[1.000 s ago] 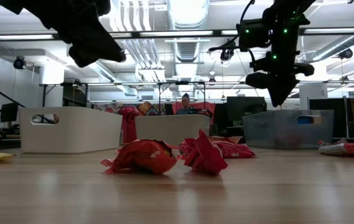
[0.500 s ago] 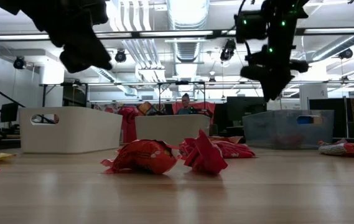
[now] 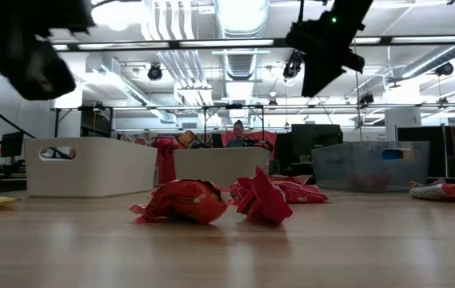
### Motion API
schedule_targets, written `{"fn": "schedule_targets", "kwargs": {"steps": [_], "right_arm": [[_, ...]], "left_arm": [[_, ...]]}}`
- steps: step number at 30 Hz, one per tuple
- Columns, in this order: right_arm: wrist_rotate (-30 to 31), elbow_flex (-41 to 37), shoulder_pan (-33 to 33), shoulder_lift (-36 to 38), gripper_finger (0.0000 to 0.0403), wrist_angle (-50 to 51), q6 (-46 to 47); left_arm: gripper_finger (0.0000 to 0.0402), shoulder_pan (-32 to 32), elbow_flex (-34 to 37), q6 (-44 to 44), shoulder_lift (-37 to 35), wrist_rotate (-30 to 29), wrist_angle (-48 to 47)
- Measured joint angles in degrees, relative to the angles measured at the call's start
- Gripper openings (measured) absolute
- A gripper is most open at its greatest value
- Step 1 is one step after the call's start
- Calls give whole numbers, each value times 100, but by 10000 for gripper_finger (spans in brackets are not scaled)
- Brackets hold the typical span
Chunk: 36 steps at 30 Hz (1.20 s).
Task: Sort candy
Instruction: Put the red chocolate into the black bin
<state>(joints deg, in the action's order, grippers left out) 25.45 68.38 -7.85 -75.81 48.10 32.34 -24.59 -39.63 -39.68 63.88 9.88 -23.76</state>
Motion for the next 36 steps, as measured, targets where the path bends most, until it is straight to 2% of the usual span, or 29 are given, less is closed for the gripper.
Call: {"fn": "schedule_targets", "kwargs": {"steps": [9, 13, 26, 36], "right_arm": [[2, -28, 262, -9, 84, -223, 4], [2, -59, 262, -9, 81, -239, 8], [7, -151, 262, -15, 84, -379, 17], [4, -153, 263, -15, 78, -395, 20]], "left_arm": [[75, -846, 0, 525, 0, -10, -92], [75, -986, 1, 555, 110, -458, -90], [75, -998, 0, 757, 1384, -481, -9], [75, -996, 1, 1116, 1628, -1061, 125]]}}
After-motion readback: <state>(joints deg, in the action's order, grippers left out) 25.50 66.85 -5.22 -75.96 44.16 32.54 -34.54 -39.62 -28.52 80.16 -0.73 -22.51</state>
